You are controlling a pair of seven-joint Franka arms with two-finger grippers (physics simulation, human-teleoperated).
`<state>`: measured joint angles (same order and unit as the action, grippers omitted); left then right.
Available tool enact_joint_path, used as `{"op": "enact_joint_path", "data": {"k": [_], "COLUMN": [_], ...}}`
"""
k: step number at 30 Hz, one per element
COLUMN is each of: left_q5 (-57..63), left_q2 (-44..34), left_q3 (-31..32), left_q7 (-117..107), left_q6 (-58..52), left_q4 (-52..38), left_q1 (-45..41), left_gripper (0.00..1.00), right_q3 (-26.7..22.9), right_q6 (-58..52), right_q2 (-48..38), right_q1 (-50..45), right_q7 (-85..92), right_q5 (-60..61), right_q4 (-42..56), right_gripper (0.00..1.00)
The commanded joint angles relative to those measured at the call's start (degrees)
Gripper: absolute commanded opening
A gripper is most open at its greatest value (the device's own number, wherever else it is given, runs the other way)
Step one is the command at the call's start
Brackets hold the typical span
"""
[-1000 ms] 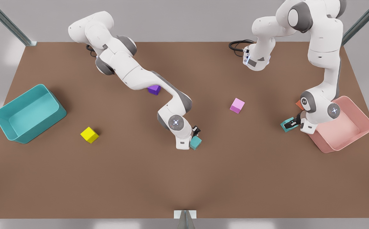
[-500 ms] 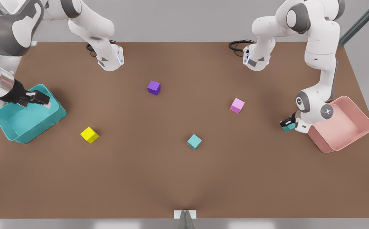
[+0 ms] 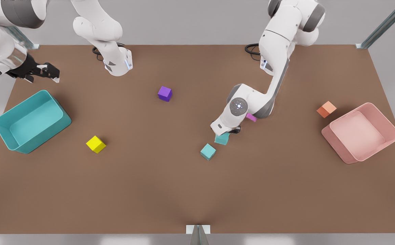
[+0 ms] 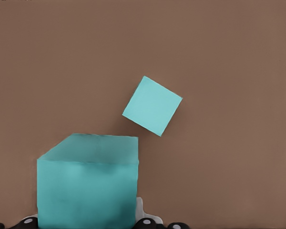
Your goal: Stack the two blue cubes on top of each other
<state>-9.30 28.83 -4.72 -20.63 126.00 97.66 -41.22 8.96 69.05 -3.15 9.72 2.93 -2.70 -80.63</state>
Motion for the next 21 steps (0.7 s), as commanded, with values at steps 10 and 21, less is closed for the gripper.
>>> {"op": "enact_joint_path", "data": {"k": [10, 21], "left_q5": [0.6, 0.6], "left_q2": [12.2, 13.8], "left_q3": [-0.3, -0.2], "left_q7": [-24.5, -24.5], "left_q6": [-1.9, -0.8], "left_q4": [-13.8, -14.8], "left_q1": [-0.7, -0.5], "left_gripper": [0.65, 0.65], "right_q3": [-0.4, -0.4], "right_q6": [0.0, -0.4], "right_q2": [0.6, 1.2], "right_q1": [-1.4, -1.4], "right_q7": [4.9, 4.9], "right_q5": [0.0, -0.1], "right_q4": [0.1, 0.0], "right_gripper": [1.0, 1.0]}}
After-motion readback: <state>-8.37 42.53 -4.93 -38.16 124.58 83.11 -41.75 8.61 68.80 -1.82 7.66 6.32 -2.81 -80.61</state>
